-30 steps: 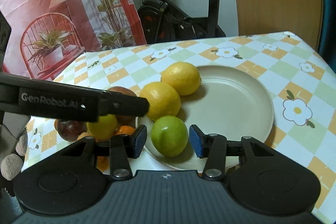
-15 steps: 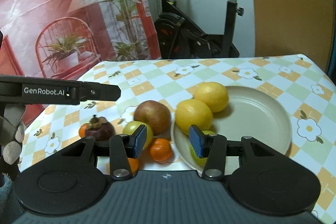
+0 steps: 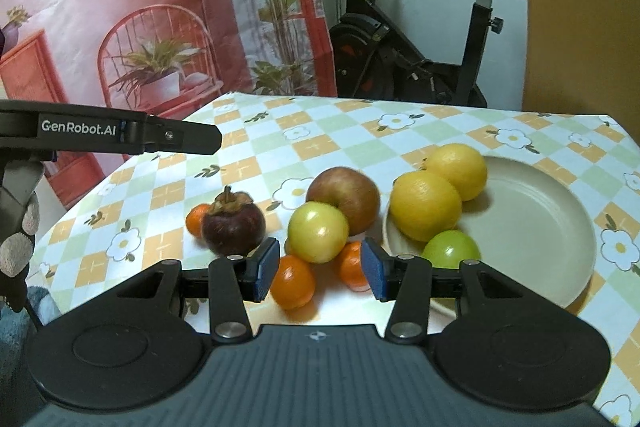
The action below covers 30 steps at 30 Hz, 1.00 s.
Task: Organize fruits
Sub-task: 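Withdraw the left tool from the plate back to the fruit pile, then grasp the pale yellow-green apple with the left tool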
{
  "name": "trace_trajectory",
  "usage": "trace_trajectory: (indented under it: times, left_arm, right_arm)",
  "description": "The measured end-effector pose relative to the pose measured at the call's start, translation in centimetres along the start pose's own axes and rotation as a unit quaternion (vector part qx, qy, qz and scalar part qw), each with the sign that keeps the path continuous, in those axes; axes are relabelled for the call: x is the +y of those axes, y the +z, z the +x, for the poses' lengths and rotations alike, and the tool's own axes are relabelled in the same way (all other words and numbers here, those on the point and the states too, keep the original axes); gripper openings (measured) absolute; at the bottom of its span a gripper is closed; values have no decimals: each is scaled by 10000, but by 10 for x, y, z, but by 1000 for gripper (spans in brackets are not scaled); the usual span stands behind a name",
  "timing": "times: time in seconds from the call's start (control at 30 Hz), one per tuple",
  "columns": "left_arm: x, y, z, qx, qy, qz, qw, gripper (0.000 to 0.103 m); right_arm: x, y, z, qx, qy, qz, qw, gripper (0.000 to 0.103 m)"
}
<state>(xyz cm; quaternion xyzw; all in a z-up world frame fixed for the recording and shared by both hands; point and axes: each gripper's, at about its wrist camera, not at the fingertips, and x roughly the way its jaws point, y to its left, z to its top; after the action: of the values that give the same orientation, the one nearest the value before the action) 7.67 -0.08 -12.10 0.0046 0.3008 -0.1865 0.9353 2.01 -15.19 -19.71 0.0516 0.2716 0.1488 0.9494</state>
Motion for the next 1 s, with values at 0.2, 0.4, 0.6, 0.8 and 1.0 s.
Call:
trace_trajectory:
  times: [0.2, 0.4, 0.6, 0.8, 1.0]
  left_arm:
    - [3, -5, 0, 38, -5, -103, 9999, 48]
    - [5, -6, 1, 60, -19, -113, 9999, 48]
    - [10, -3, -1, 54, 43, -223, 9997, 47]
    - [16, 0, 0, 39, 34, -373, 9993, 47]
    - [15, -1, 12, 268, -174, -479, 9983, 47]
  right_arm:
    - [3, -4, 3, 60, 33, -35, 10000, 48]
    - [0, -5, 5, 74, 24, 1, 10000, 48]
    - [-3, -8, 4, 92, 20, 25, 10000, 48]
    - [-4, -10, 6, 96, 39, 22, 9999, 48]
    - [-2, -8, 13, 131, 37, -79, 9999, 49]
